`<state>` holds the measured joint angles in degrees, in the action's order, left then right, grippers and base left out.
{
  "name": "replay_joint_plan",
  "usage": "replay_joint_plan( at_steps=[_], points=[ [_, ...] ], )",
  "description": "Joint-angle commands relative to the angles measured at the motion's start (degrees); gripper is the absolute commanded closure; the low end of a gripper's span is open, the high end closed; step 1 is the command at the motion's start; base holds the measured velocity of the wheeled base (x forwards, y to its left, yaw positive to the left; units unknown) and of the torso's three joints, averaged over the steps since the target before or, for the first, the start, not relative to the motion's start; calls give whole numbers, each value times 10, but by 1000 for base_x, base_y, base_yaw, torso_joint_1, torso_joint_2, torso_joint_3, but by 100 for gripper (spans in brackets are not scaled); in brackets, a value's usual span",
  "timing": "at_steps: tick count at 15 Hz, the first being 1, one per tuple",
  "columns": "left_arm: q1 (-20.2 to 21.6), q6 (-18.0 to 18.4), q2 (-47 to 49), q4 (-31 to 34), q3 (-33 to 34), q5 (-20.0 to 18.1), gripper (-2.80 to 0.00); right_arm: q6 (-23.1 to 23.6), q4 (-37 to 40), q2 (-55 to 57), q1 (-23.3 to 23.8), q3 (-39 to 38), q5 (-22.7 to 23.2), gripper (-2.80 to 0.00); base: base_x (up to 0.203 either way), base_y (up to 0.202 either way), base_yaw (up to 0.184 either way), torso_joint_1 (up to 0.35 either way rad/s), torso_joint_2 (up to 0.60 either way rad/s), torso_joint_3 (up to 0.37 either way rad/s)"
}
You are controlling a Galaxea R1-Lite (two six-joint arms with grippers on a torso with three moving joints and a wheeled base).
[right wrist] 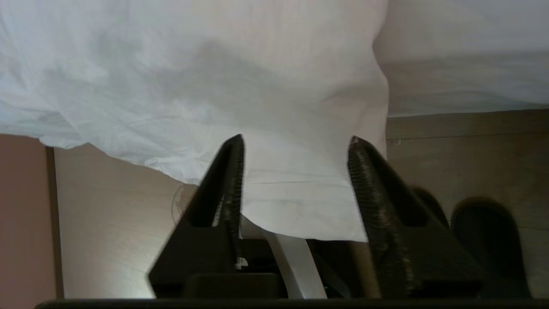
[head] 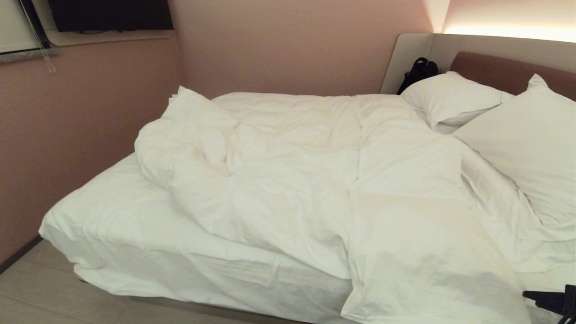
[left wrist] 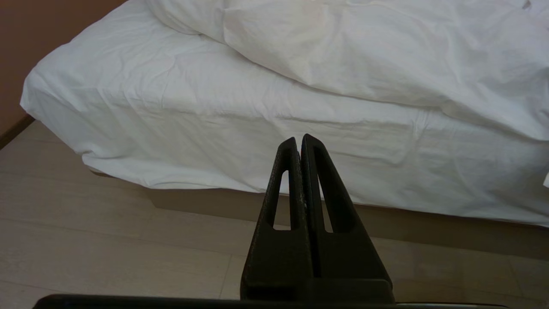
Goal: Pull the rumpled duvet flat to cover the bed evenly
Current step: Flatten the corners of the folded blanket
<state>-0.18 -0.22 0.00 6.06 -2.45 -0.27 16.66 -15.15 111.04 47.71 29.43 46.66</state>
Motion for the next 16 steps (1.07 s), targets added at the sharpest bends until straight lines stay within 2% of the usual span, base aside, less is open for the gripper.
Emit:
replay_joint_plan(
  at_steps=[1, 3, 11, 16],
  points=[
    [0, 0, 0, 1, 0, 0, 0, 27, -1, 18, 0, 0, 13, -280, 0, 0, 0, 0, 0, 0],
    [0, 0, 0, 0, 0, 0, 0, 50, 1, 31, 0, 0, 19, -280, 0, 0, 0, 0, 0, 0],
    [0, 0, 0, 0, 0, 0, 0, 51, 5, 59, -2, 16, 26, -280, 0, 0, 0, 0, 0, 0],
    [0, 0, 0, 0, 0, 0, 0, 49, 5, 59, -37, 13, 6, -280, 0, 0, 0, 0, 0, 0]
  ],
)
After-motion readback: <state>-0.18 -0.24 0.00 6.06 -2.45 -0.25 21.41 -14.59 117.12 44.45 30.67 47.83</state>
